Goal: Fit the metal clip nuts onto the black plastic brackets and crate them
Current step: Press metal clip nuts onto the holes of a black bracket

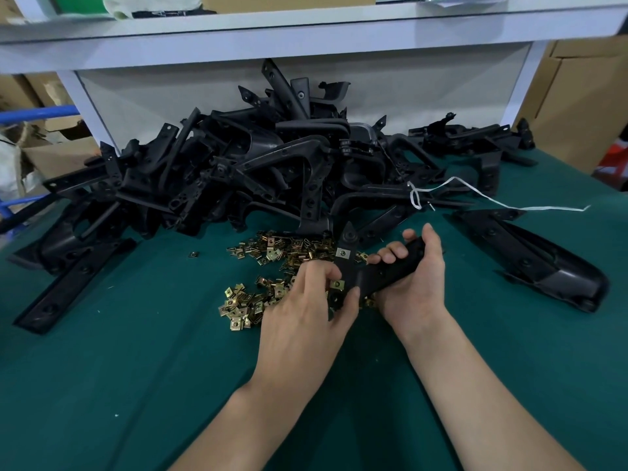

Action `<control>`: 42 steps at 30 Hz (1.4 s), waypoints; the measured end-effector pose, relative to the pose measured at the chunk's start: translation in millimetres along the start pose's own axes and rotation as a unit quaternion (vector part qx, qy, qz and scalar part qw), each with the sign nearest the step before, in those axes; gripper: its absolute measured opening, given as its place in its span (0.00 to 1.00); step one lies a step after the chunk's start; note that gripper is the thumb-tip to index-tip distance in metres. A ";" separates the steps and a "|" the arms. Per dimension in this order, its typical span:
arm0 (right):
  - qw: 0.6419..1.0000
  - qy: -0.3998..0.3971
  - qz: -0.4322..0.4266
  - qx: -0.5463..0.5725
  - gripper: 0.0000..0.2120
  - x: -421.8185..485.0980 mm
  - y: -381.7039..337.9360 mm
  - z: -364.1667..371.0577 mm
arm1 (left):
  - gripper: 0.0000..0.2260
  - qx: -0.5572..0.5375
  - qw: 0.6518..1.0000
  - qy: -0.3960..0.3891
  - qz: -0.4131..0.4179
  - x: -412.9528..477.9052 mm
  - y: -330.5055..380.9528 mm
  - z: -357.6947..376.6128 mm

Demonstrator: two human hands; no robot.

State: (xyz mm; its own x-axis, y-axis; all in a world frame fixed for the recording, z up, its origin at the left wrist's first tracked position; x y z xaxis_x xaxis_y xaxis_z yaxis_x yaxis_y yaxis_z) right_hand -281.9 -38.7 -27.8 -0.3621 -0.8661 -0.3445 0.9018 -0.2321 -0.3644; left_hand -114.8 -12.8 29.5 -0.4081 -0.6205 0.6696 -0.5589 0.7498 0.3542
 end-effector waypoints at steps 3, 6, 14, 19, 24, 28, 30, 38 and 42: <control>1.000 0.001 0.003 -0.003 0.15 -0.7 0.3 0.6 | 0.11 -0.003 1.000 -0.003 0.005 0.6 0.9 0.6; 1.000 0.002 0.005 0.000 0.15 -0.8 0.6 0.8 | 0.11 -0.002 1.000 0.004 0.008 0.8 1.1 -0.2; 1.000 -0.002 0.003 0.009 0.15 1.4 0.3 -0.7 | 0.11 0.009 0.998 0.050 0.036 1.8 1.5 -5.5; 1.000 0.000 0.008 0.016 0.16 1.8 2.0 -0.6 | 0.10 0.012 0.996 0.071 0.048 2.7 -0.7 -7.4; 1.000 0.003 0.011 0.018 0.16 0.9 2.3 0.2 | 0.10 0.005 0.997 0.060 0.056 3.5 -1.9 -6.4; 1.000 0.000 0.013 0.014 0.16 0.6 2.3 -0.1 | 0.09 0.005 0.997 0.053 0.062 4.4 -3.0 -5.6; 1.000 0.002 0.012 0.011 0.16 0.6 2.2 0.0 | 0.09 0.005 0.996 0.050 0.069 4.9 -3.0 -5.4; 1.000 0.003 0.009 -0.002 0.16 0.2 2.5 0.0 | 0.10 -0.001 0.997 0.032 0.072 6.9 -3.7 -4.8; 1.000 0.001 0.008 -0.007 0.16 0.0 2.2 0.3 | 0.10 -0.004 0.997 0.025 0.071 6.8 -4.2 -4.5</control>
State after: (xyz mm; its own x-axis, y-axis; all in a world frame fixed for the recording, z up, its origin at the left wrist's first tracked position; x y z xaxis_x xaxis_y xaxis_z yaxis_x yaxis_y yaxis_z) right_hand -279.9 -39.4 -28.3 -0.3488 -0.8686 -0.3519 0.9041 -0.2130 -0.3703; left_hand -112.0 -19.2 35.5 -0.4464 -0.4950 0.7455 -0.4920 0.8316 0.2576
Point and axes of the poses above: each hand's wrist, its own x-axis towards the middle knuckle, its own z-axis out of the palm, y = z × x, the point moved 7 cm from there along x, towards the middle knuckle, and after that the axes turned 8 degrees about z, right-handed, at the moved point
